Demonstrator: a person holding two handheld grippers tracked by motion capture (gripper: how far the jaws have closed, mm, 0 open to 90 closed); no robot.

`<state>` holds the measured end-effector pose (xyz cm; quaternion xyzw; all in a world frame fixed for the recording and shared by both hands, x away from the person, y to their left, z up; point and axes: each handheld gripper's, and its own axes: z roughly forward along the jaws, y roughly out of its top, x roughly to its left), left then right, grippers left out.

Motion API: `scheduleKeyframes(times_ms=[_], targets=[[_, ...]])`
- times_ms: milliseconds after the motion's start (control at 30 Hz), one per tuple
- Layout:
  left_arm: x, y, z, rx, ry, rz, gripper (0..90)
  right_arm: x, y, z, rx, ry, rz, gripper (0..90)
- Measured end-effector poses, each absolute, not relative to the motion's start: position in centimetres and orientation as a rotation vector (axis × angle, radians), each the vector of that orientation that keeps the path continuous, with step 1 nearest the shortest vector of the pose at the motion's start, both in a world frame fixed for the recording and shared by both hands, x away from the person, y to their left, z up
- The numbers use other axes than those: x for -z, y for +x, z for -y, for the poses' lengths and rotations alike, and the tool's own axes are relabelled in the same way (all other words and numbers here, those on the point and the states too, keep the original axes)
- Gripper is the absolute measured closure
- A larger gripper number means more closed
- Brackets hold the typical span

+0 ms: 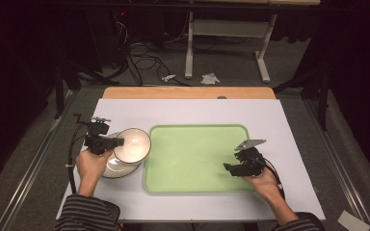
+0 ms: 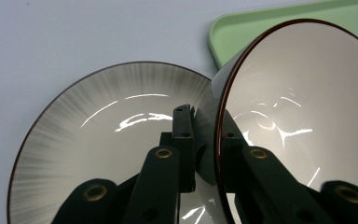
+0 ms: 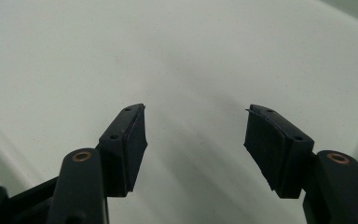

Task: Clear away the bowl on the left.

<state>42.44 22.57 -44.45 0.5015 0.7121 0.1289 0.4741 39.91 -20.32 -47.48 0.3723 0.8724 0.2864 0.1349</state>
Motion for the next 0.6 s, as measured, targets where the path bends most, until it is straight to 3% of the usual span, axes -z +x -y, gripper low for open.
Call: scheduleKeyframes(times_ms=[600], targets=[[43.2,42.8,-19.9,-0.238,1.273,-1.652,82.7,46.8,38.9,21.5,-0.876,1.135,-2.460,40.6]])
